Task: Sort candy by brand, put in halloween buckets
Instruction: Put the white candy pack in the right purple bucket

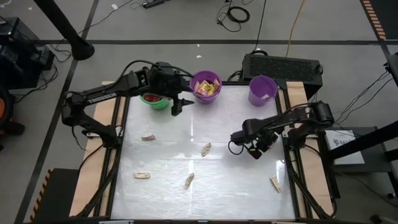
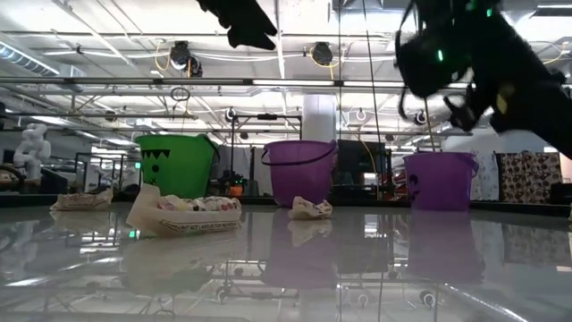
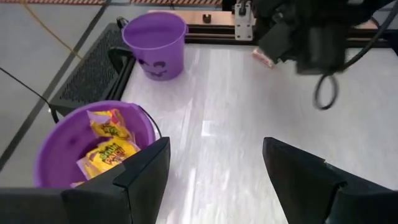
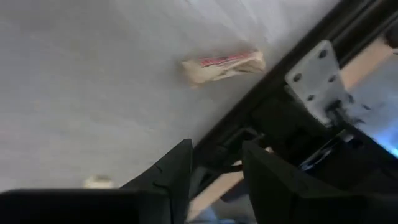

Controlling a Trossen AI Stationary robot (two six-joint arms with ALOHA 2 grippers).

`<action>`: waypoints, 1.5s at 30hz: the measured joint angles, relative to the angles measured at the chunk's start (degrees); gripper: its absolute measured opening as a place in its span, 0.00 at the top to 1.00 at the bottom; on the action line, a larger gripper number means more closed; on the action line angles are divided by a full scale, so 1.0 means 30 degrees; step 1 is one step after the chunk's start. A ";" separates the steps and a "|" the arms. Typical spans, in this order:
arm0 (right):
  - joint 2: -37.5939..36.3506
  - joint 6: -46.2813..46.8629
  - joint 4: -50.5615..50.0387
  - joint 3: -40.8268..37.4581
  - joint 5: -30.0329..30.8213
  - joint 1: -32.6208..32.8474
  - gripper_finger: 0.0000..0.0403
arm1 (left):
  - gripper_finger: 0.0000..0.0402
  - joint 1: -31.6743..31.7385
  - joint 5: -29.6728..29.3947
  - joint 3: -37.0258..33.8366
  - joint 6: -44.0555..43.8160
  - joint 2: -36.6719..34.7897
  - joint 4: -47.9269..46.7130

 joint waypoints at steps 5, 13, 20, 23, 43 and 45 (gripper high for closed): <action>0.0854 -0.1081 0.1755 -0.1790 0.0020 -0.0594 0.67 | 0.35 -0.0066 0.0007 0.0000 -0.0233 0.0027 0.0174; 0.1183 -0.1762 0.4159 -0.3421 -0.0436 -0.1111 0.67 | 0.35 -0.0053 -0.0066 0.0000 -0.1209 -0.0053 -0.0138; 0.1183 -0.1844 0.5765 -0.4304 -0.0551 -0.1251 0.67 | 0.35 -0.0053 -0.0102 0.0000 -0.1384 -0.0053 -0.0507; 0.1191 -0.1989 0.5887 -0.4432 -0.0546 -0.1251 0.67 | 0.35 -0.0053 -0.0110 0.0000 -0.1691 -0.0053 -0.0534; 0.1182 -0.2596 0.3765 -0.3340 0.0173 -0.1301 1.00 | 0.35 -0.0053 -0.0153 -0.0002 -0.1697 -0.0053 -0.0578; 0.0928 -0.2679 0.2889 -0.2392 0.0568 -0.1288 1.00 | 0.35 -0.0053 -0.0153 0.0000 -0.1697 -0.0053 -0.0578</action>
